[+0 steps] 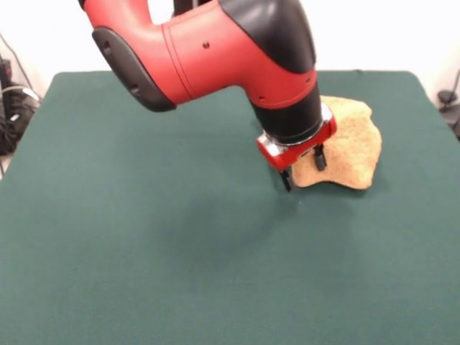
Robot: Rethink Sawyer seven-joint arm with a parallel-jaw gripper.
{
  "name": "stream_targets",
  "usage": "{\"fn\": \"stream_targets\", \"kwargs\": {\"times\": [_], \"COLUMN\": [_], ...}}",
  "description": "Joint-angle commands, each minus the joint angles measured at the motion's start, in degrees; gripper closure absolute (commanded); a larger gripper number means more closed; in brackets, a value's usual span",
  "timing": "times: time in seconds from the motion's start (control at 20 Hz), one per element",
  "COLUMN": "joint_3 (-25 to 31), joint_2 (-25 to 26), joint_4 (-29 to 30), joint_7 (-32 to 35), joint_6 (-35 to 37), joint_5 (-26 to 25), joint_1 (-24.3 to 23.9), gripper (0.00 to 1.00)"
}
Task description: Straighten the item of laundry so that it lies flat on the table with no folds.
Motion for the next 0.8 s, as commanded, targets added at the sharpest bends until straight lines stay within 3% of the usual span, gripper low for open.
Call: {"fn": "stream_targets", "kwargs": {"times": [0.05, 0.8], "joint_3": [0.1, -0.8], "joint_2": [-1.5, 1.3], "joint_4": [1.0, 0.5], "joint_7": [-10.9, -10.3], "joint_6": [1.9, 0.4], "joint_5": [-3.9, -7.1], "joint_1": [3.2, 3.6], "gripper": [0.00, 0.00]}}
